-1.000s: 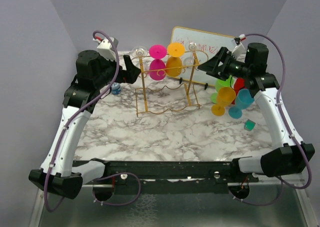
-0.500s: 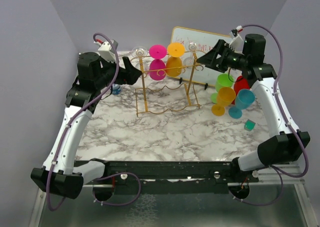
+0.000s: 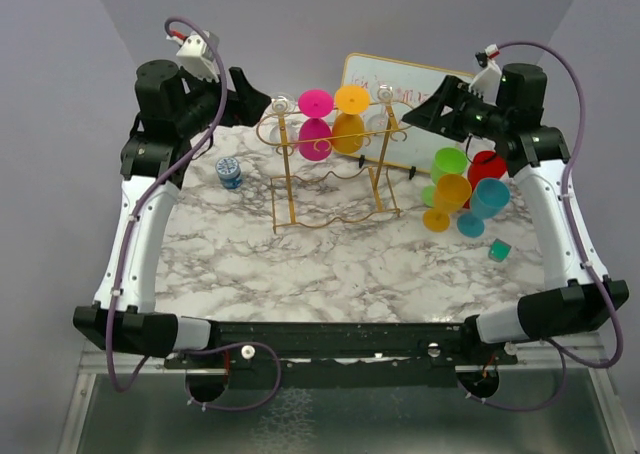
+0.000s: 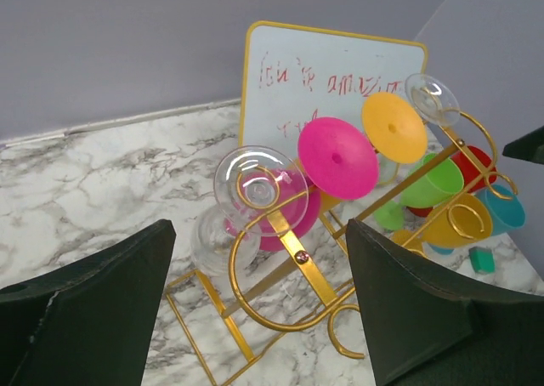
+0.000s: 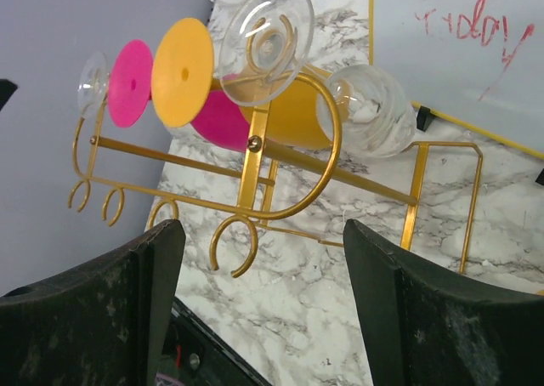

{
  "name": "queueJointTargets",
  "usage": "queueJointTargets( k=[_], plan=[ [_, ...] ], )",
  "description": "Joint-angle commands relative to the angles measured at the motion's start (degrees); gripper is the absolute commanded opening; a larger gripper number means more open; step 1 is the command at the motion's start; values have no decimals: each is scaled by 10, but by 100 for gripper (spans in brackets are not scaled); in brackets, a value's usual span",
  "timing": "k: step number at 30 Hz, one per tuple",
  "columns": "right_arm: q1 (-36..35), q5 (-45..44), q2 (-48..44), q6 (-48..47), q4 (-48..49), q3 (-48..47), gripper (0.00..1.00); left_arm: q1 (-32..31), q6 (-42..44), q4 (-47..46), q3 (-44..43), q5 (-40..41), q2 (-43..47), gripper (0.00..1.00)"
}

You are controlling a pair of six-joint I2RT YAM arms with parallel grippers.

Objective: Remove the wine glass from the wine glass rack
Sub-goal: Pick up the wine glass from the wine rack.

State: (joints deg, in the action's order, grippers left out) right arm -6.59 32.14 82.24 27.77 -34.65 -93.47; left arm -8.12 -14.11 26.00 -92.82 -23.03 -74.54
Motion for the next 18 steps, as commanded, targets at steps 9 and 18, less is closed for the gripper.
queueJointTargets(
  k=[9, 18],
  plan=[
    [-2, -15, -94, -14, -30, 27, 82, 50, -30, -23, -45, -134, -99, 64],
    [-3, 8, -120, 13, -14, 69, 82, 64, -71, -59, -34, -178, -127, 63]
  ],
)
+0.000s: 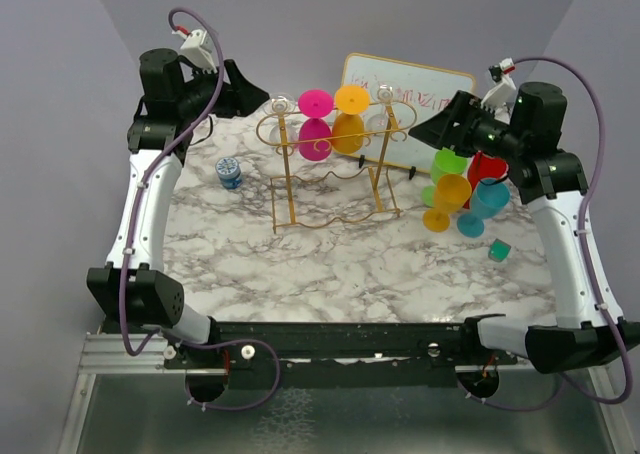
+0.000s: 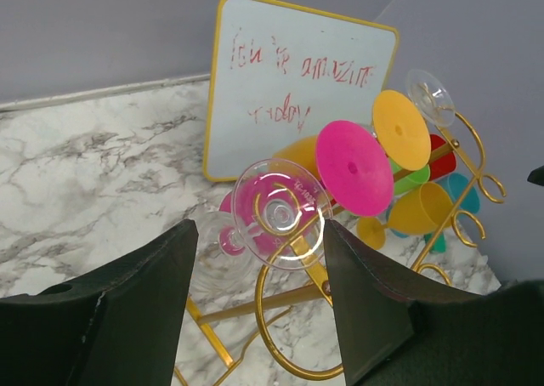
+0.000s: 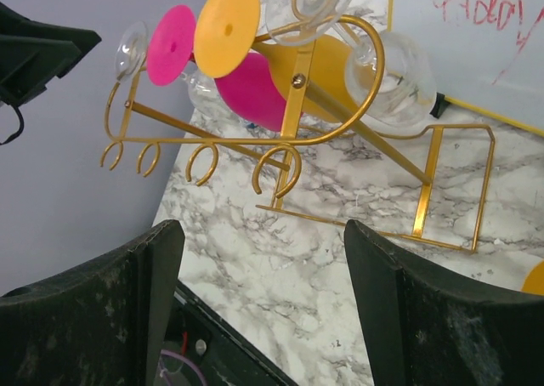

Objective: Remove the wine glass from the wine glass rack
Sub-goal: Pick up the wine glass from the wine rack.

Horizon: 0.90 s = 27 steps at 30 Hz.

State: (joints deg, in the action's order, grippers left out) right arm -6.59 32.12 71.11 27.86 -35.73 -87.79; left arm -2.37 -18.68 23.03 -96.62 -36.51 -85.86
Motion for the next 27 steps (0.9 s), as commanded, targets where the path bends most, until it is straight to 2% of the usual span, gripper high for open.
queueJointTargets(
  k=[1, 6, 10, 17, 27],
  plan=[
    [-2, -2, -7, 14, -9, 15, 82, 8, -26, -29, 4, -46, -16, 63],
    [-3, -45, 18, 13, -21, 27, 82, 8, -29, -29, 37, -50, -3, 66],
    [-3, 17, 59, 9, -11, 2, 82, 8, -23, -30, 73, -61, 23, 69],
    [-3, 74, 104, 28, 22, -21, 82, 8, -24, -40, 117, -74, 62, 70],
    [-3, 91, 119, 38, 39, -29, 82, 8, -47, -73, 79, -80, 33, 72]
  ],
)
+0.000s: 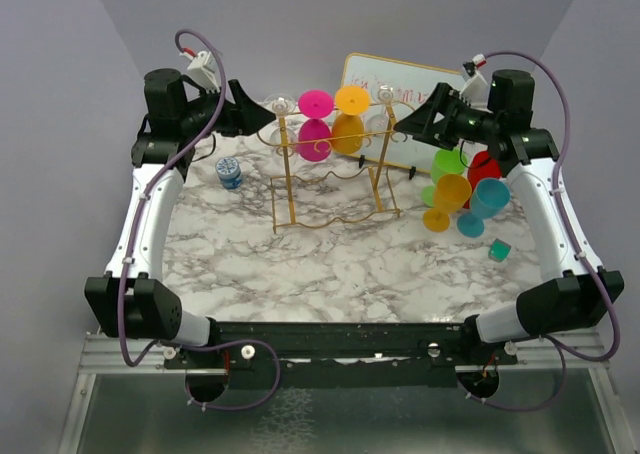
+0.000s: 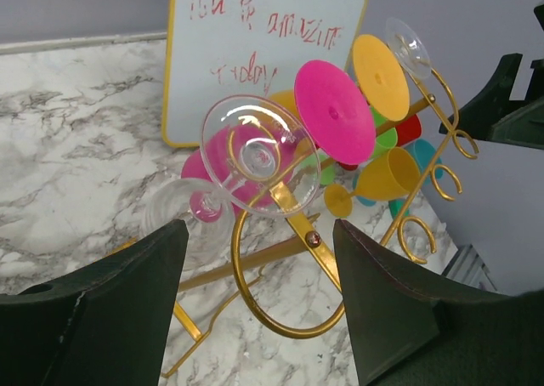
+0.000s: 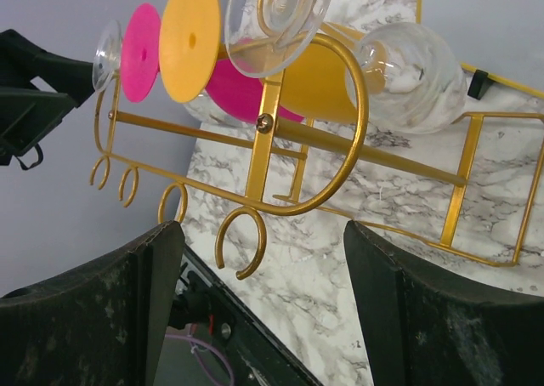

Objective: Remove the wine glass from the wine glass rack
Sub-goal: Pick up the wine glass from the wine rack.

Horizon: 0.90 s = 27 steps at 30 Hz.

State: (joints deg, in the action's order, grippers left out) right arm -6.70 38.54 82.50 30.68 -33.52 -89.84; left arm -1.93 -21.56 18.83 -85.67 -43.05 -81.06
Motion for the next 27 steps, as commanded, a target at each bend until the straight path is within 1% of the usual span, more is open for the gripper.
queueJointTargets(
  k=[1, 6, 9, 13, 21, 25, 27],
  plan=[
    [-2, 27, 2, 11, 20, -4, 82, 4, -26, -39, -35, -15, -20, 72],
    [-2, 31, -10, 24, 36, 18, 82, 4, -46, -47, -75, -16, -58, 69],
    [-2, 30, -17, 30, 43, 29, 82, 4, -48, -44, -95, -38, -79, 66],
    [-2, 33, -22, 35, 46, 34, 82, 4, -17, 9, -135, -71, -109, 61],
    [-2, 35, -33, 38, 52, 41, 82, 4, -17, 14, -134, -72, -114, 55],
    [-2, 35, -36, 42, 58, 48, 82, 4, -18, 14, -136, -78, -113, 47],
    [-2, 37, -36, 46, 62, 52, 82, 4, -18, 14, -137, -87, -113, 46]
  ],
)
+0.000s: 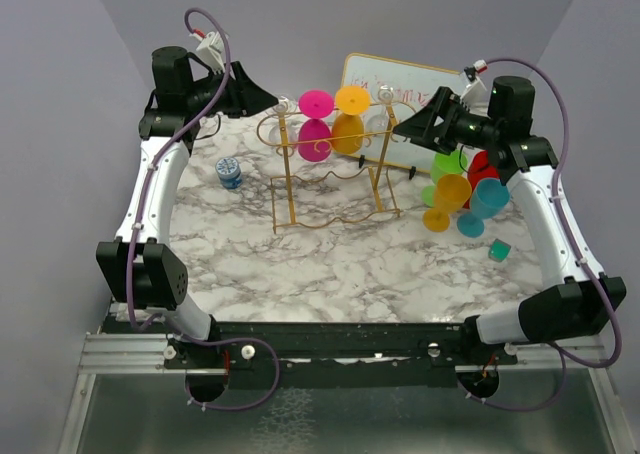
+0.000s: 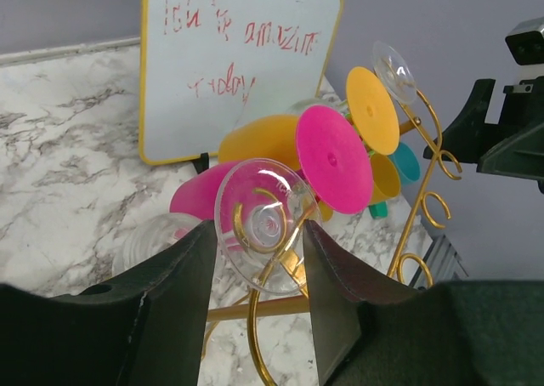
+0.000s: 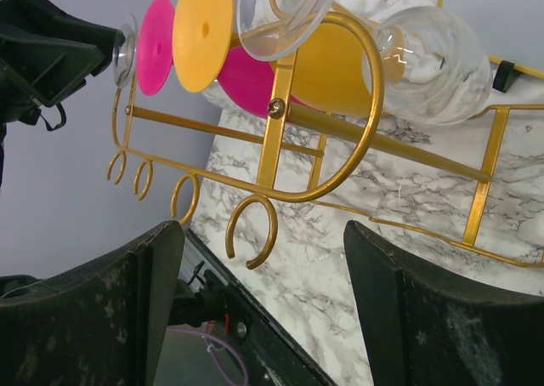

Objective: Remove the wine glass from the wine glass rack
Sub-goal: Pick up the wine glass from the wine rack.

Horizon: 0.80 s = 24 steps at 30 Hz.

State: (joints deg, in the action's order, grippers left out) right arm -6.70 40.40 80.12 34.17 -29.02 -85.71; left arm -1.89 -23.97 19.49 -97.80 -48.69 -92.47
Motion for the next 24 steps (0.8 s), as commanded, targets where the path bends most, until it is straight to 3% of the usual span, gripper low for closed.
queueJointTargets(
  k=[1, 9, 14, 21, 24],
  plan=[
    [-2, 20, -12, 11, 18, 11, 82, 3, 6, 9, -15, -35, 1, 44],
    [-2, 20, -19, 15, 21, 10, 82, 3, 17, 25, -13, -34, -7, 40],
    [-2, 21, -21, 18, 22, 13, 82, 3, 21, 28, -17, -36, -13, 28],
    [-2, 20, -22, 17, 22, 12, 82, 4, 23, 31, -21, -42, -15, 26],
    [-2, 21, -22, 18, 22, 15, 82, 4, 24, 31, -24, -45, -16, 18]
  ],
)
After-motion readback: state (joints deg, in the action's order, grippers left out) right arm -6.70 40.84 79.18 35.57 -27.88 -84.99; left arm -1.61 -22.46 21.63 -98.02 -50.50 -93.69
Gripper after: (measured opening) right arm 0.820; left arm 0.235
